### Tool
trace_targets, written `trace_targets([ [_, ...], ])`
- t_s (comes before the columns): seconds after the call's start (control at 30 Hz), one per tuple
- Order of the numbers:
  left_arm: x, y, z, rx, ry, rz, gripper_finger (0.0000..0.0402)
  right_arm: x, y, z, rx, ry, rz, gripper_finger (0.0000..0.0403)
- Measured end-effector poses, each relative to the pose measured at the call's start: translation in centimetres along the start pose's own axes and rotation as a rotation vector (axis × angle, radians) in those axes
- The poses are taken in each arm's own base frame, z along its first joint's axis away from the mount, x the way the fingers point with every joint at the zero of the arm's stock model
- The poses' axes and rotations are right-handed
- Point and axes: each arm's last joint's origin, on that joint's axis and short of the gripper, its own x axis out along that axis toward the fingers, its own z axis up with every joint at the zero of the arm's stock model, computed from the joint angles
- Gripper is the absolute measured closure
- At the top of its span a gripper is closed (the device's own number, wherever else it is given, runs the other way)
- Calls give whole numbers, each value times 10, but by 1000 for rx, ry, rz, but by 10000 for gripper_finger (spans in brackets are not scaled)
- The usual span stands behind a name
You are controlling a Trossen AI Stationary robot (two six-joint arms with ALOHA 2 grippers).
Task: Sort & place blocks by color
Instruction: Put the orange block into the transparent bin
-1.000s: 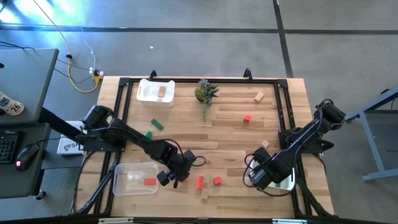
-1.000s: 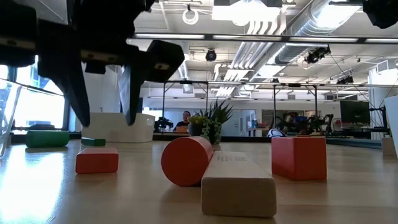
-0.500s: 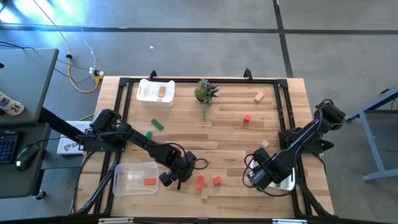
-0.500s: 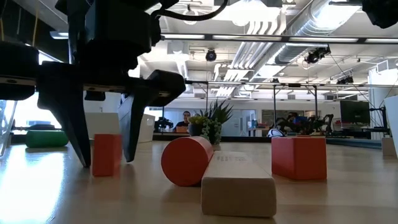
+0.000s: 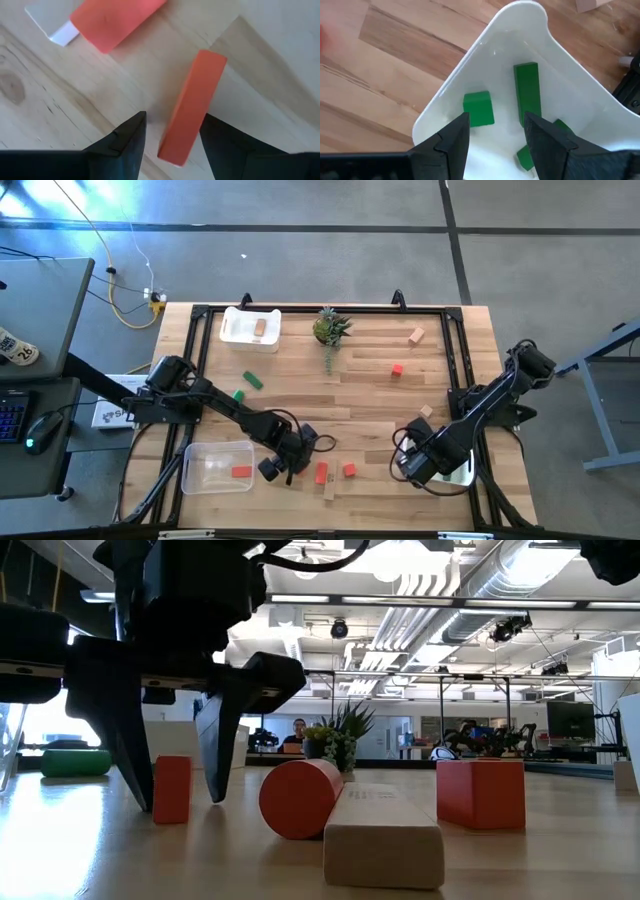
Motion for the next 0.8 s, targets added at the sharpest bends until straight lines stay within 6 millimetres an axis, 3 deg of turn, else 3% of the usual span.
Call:
trace_targets([
  [0.17, 0, 0, 1, 21, -10, 1, 249, 0, 0, 1, 7, -19, 5, 231],
  [0.43, -1, 0, 1, 21, -12, -3, 370, 0, 0, 1, 30, -19, 5, 231],
  [0.53, -5, 2, 0, -3, -1, 15, 374, 0, 0, 1, 36, -19, 5, 231],
  [0.8, -57, 7, -8, -133, 60, 147, 371, 0, 1, 2, 44, -61, 24, 231],
])
